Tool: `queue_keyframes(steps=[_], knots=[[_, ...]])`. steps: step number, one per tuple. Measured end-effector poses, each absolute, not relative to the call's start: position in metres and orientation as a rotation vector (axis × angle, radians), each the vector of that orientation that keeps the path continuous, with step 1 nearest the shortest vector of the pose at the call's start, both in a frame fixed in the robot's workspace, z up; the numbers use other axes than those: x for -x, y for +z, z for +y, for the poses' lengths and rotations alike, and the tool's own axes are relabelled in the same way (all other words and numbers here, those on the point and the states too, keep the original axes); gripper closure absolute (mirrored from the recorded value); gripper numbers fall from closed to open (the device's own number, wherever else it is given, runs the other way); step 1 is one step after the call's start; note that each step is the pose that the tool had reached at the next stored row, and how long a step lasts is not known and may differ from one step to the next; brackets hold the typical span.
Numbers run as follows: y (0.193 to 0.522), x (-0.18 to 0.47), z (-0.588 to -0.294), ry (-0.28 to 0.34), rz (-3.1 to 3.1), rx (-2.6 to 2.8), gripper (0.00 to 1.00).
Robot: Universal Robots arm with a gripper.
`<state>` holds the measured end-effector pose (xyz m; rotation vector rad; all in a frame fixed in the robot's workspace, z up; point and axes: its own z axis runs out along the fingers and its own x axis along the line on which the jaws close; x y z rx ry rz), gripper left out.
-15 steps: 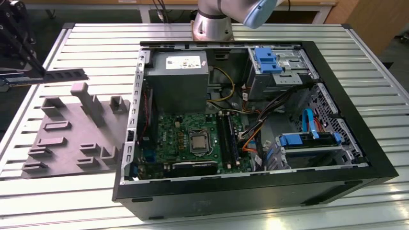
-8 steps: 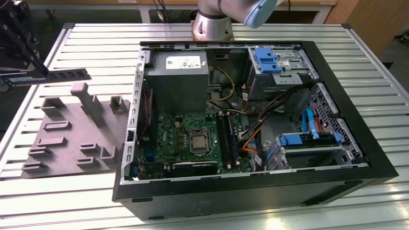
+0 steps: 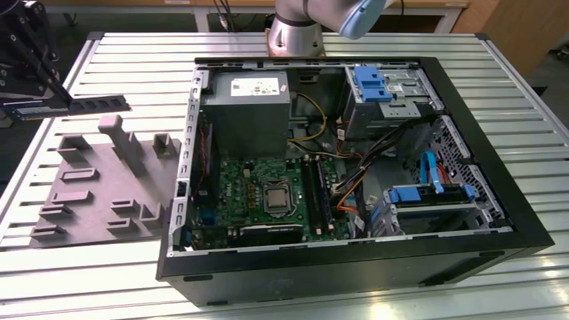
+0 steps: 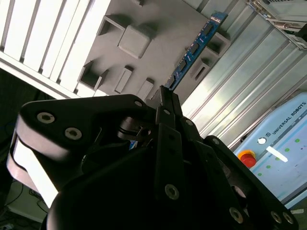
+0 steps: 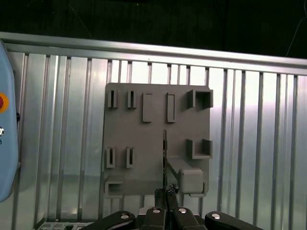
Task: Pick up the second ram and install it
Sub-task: 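Pick up the second ram and move it above second insertion slot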
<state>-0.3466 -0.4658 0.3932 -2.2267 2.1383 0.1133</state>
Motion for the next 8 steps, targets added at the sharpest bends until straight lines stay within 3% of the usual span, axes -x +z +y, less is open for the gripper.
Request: queue_keyframes(steps=[8], knots=[[0.3932,0.3421,-0.4658,0.113,2.138,2.227,0.88]])
